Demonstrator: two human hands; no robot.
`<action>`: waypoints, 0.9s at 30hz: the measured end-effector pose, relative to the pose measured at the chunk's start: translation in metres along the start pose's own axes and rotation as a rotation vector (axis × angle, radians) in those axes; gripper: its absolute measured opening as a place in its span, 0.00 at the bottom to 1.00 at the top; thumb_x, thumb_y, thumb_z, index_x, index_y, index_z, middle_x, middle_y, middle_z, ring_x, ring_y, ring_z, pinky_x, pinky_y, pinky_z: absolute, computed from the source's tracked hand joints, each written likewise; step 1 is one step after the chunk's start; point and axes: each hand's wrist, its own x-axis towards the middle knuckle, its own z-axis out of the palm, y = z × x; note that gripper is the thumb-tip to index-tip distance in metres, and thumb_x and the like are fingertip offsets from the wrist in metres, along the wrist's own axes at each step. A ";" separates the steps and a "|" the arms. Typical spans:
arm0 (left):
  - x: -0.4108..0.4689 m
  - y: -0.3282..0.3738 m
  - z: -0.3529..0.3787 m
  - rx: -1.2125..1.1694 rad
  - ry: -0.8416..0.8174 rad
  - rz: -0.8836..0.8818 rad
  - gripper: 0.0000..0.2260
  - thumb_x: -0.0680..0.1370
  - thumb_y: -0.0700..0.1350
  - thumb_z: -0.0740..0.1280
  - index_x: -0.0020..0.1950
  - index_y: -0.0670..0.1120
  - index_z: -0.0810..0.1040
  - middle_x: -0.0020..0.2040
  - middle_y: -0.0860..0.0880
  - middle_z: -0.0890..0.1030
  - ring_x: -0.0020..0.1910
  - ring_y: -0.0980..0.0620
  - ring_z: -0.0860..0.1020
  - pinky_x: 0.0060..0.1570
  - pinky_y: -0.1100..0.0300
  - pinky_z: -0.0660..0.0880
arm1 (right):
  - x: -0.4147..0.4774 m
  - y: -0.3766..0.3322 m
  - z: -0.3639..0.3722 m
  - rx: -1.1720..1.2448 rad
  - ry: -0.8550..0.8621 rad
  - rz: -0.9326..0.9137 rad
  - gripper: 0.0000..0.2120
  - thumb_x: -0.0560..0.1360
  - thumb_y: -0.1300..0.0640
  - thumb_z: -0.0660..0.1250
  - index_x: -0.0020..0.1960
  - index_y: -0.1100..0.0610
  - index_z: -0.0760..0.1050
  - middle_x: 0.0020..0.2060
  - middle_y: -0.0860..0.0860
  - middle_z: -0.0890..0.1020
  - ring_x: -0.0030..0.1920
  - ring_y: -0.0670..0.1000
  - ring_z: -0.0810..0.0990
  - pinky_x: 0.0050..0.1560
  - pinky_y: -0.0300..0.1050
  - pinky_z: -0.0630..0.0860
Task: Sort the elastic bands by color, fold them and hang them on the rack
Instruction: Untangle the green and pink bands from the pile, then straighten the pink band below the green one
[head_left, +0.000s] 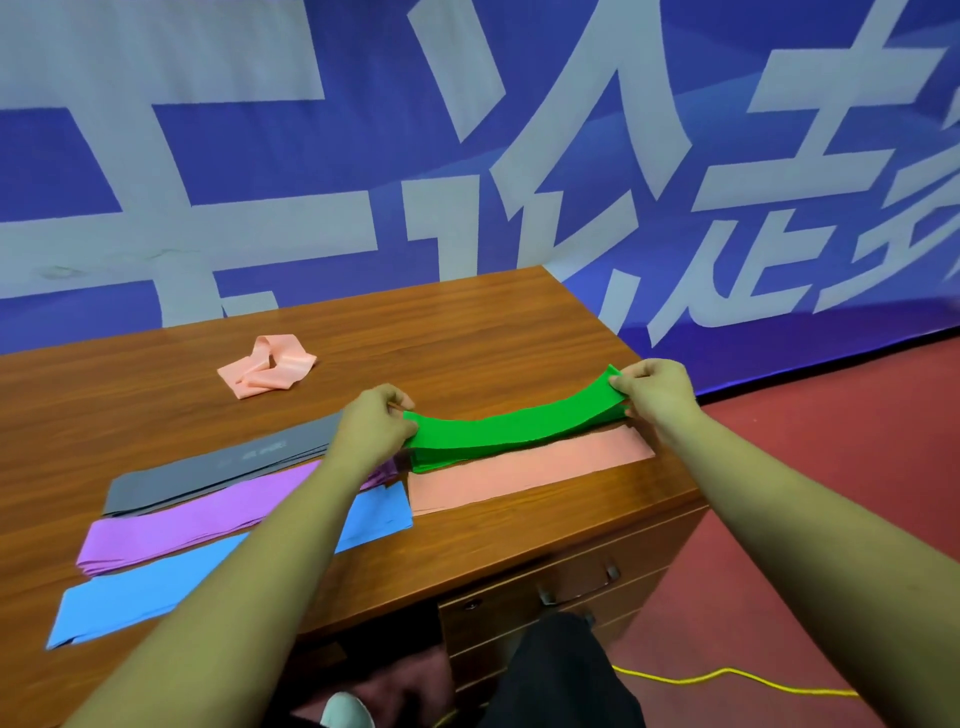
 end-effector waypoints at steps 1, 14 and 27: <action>0.003 0.000 0.005 0.051 0.011 0.013 0.07 0.75 0.37 0.69 0.51 0.46 0.78 0.44 0.46 0.80 0.43 0.50 0.80 0.46 0.53 0.80 | 0.005 0.002 0.001 -0.046 0.014 -0.024 0.05 0.74 0.60 0.72 0.45 0.62 0.79 0.44 0.56 0.84 0.46 0.54 0.83 0.46 0.52 0.83; 0.018 -0.013 0.046 0.438 0.129 0.126 0.05 0.78 0.38 0.63 0.53 0.45 0.74 0.47 0.43 0.79 0.45 0.44 0.77 0.40 0.51 0.75 | 0.023 0.030 0.016 -0.340 0.055 -0.187 0.06 0.75 0.57 0.72 0.47 0.58 0.78 0.43 0.52 0.82 0.45 0.52 0.80 0.40 0.42 0.72; 0.035 -0.032 0.006 0.611 0.149 0.277 0.07 0.75 0.46 0.66 0.49 0.46 0.80 0.47 0.44 0.73 0.52 0.41 0.72 0.51 0.50 0.72 | 0.000 -0.007 0.051 -0.763 -0.138 -0.462 0.15 0.77 0.51 0.64 0.61 0.55 0.77 0.60 0.56 0.73 0.62 0.57 0.71 0.64 0.54 0.70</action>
